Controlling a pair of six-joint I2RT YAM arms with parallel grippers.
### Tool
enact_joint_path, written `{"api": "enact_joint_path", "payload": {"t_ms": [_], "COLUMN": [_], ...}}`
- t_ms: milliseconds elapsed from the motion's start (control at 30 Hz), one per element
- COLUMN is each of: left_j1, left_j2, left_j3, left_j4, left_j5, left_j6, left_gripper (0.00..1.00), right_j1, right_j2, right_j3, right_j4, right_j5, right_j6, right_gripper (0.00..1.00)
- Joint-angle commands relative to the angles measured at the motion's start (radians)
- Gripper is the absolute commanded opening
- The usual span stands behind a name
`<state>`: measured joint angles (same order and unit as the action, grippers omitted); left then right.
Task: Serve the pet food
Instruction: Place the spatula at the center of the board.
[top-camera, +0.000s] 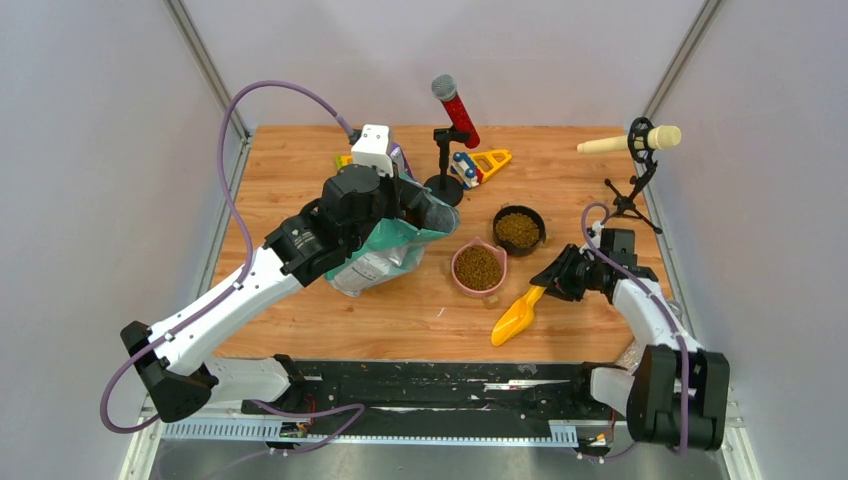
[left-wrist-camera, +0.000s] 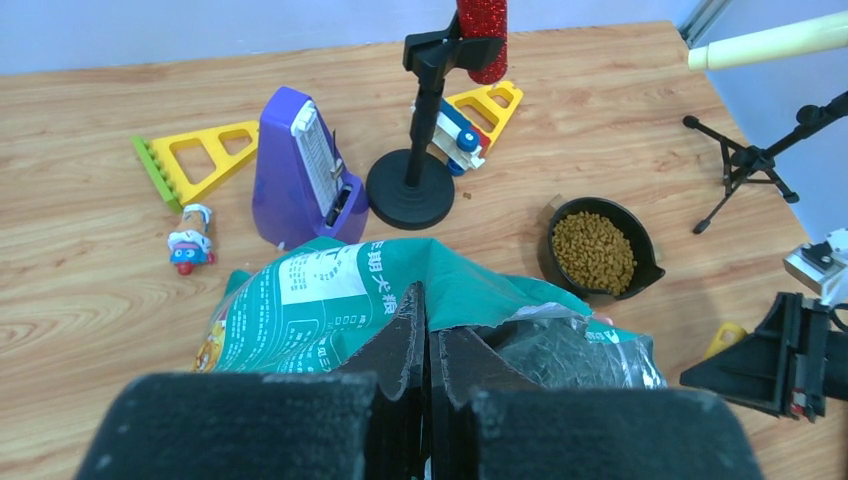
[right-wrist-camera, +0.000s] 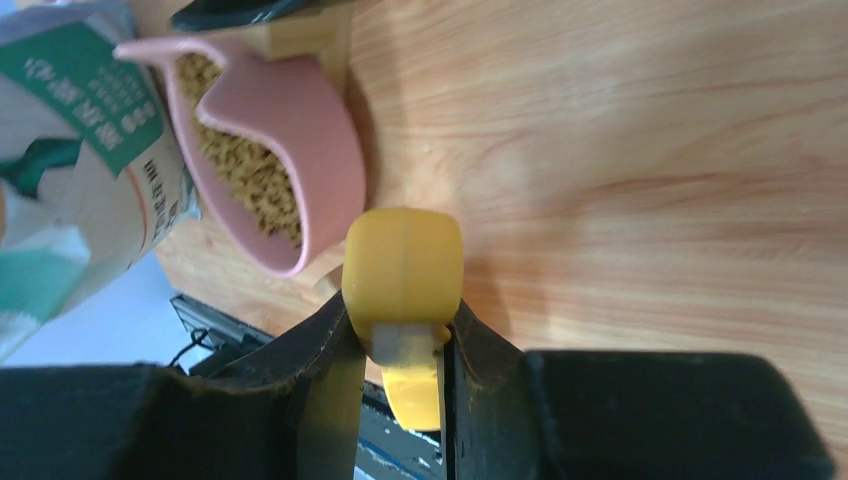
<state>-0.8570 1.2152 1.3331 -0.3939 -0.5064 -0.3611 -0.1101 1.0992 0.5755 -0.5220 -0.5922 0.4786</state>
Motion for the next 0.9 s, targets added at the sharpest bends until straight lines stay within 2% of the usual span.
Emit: {"api": "enact_joint_path", "payload": {"t_ms": [0,67,167,267,367,433,467,667,733,867], "left_j1": [-0.001,-0.002,-0.002,-0.002,0.0,0.0,0.0,-0.001,0.0,0.001], "left_j2": [-0.023,-0.021,-0.022,-0.028,-0.03,-0.029,-0.029,-0.04,-0.042,-0.041], "left_j3": [0.026,0.032,0.04,0.042,0.04,0.042,0.043,0.047,0.047,0.05], "left_j4": [0.012,0.007,-0.009,-0.019,-0.028,-0.038,-0.044,-0.072,-0.071,-0.074], "left_j5": [-0.029,-0.033,-0.05,-0.07,-0.094,-0.113,-0.12,-0.166,-0.175,-0.188], "left_j6": [0.009,0.01,0.011,0.011,0.012,0.014,0.013,0.008,0.008,0.003], "left_gripper": [0.0,0.0,0.0,0.0,0.0,0.0,0.0,0.0,0.0,0.0], "right_j1": [-0.018,-0.02,-0.021,-0.022,-0.022,-0.021,-0.02,0.025,0.077,0.268], "right_j2": [0.121,0.179,0.228,0.239,0.238,0.225,0.208,0.04,-0.032,-0.117], "right_j3": [0.061,0.102,0.153,0.19,0.208,0.218,0.222,0.286,0.309,0.371], "right_j4": [0.144,0.164,0.172,0.172,0.165,0.143,0.122,-0.009,-0.015,0.006], "right_j5": [0.119,0.127,0.187,0.223,0.25,0.279,0.306,0.441,0.404,0.328], "right_j6": [-0.001,0.007,0.017,0.018,0.023,0.031,0.036,0.037,0.015,-0.022], "right_gripper": [0.25,0.33,0.53,0.62,0.83,0.88,0.95,1.0,0.98,0.97]}}
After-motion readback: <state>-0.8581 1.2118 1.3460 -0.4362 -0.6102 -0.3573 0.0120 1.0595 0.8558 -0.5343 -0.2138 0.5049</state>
